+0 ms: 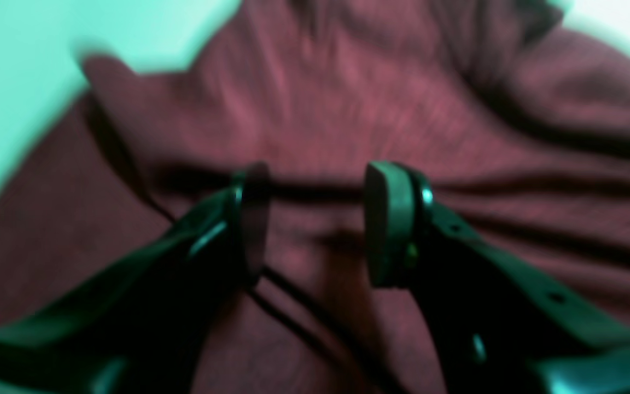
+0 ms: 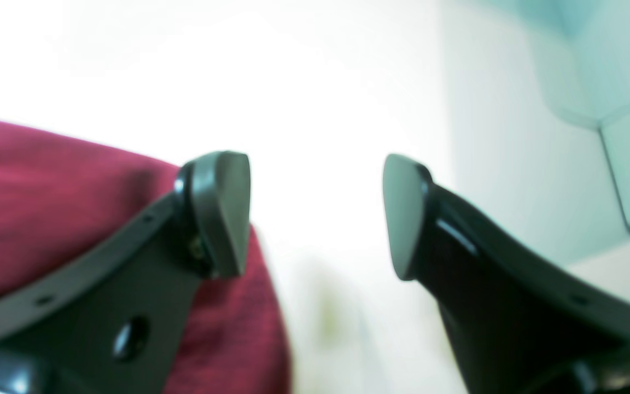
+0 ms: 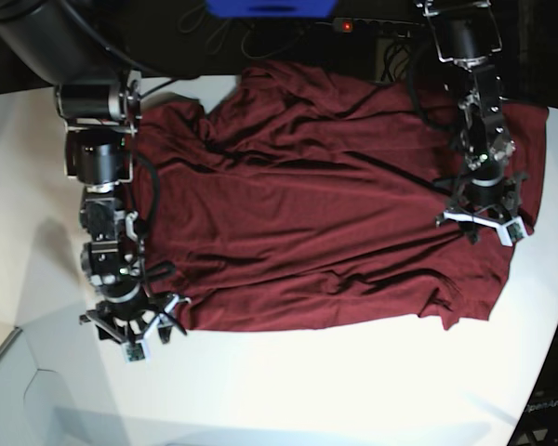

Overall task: Layout the t-shirt on the table in an organized manner, then fold the t-shirt properly
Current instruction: 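Release the shirt and reposition both grippers along its side edges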

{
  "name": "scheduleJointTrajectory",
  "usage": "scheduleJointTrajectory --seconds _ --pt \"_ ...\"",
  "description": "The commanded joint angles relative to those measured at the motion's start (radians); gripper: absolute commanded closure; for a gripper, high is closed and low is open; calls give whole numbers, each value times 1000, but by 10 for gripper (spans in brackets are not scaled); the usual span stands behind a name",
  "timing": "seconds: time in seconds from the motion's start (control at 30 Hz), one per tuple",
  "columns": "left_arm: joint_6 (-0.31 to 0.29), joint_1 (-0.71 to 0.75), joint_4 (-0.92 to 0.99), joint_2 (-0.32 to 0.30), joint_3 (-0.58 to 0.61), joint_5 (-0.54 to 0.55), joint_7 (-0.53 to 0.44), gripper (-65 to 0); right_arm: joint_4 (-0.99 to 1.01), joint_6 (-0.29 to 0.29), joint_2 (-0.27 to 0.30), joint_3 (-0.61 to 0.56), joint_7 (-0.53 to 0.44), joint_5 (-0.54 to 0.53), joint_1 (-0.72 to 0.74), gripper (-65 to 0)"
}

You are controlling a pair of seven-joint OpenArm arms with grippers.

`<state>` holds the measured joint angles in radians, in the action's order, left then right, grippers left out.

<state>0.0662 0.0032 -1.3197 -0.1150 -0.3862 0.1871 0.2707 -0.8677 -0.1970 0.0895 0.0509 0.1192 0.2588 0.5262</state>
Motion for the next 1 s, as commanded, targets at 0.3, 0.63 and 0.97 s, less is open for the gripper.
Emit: scheduleJointTrajectory --seconds 0.3,0.63,0.97 --pt "-1 -85 45 -15 -1 -2 -32 -275 2 -120 -81 -69 -28 0 5 -380" --pt "-1 -136 260 -22 -9 -11 -29 -275 279 -120 -78 -73 -33 0 125 -379" --pt "-1 -49 154 -88 -12 -1 -32 -275 319 40 -12 -72 -36 -3 144 -380"
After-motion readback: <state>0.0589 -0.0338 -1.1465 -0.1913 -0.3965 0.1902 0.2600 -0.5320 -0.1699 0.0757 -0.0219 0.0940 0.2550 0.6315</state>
